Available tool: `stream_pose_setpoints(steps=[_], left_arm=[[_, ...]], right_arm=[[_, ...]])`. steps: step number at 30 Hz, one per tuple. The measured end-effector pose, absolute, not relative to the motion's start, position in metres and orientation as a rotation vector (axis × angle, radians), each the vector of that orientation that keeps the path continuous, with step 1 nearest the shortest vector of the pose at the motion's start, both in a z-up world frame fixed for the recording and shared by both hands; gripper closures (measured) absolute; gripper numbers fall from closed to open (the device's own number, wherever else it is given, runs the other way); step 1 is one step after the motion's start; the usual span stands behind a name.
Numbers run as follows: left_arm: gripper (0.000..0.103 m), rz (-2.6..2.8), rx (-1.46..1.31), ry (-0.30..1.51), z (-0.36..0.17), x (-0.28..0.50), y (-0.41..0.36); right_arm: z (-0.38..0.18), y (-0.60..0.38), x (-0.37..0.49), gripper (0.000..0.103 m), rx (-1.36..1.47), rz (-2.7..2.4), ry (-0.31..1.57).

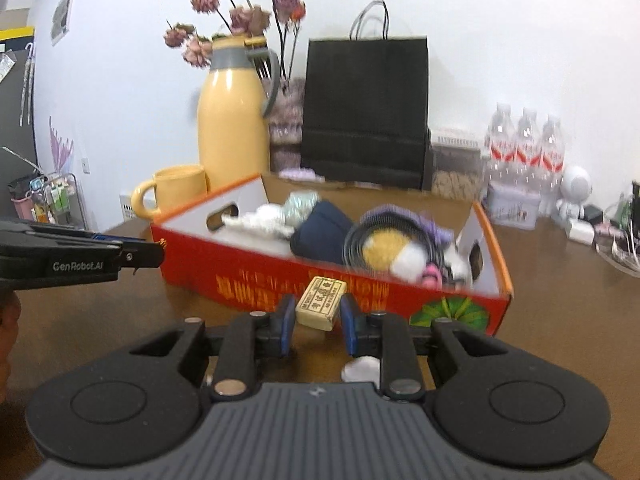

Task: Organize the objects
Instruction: 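Carry the orange clip and beige block into the box and open both tools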

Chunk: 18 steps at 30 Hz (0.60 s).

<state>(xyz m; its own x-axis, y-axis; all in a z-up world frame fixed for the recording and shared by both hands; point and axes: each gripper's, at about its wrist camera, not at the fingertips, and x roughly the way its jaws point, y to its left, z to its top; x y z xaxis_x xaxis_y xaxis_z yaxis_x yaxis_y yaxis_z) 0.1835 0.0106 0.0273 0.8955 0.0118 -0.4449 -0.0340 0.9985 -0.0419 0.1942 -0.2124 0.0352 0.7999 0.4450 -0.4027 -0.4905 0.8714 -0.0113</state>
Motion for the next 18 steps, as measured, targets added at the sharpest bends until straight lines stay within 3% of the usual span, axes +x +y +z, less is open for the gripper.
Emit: stream_pose_setpoints(steps=[18], left_arm=[[0.092,0.005,-0.057,0.413,0.06,0.248,-0.004]], right_arm=[[0.063,-0.179,0.245,0.079,-0.139,0.519,0.32]])
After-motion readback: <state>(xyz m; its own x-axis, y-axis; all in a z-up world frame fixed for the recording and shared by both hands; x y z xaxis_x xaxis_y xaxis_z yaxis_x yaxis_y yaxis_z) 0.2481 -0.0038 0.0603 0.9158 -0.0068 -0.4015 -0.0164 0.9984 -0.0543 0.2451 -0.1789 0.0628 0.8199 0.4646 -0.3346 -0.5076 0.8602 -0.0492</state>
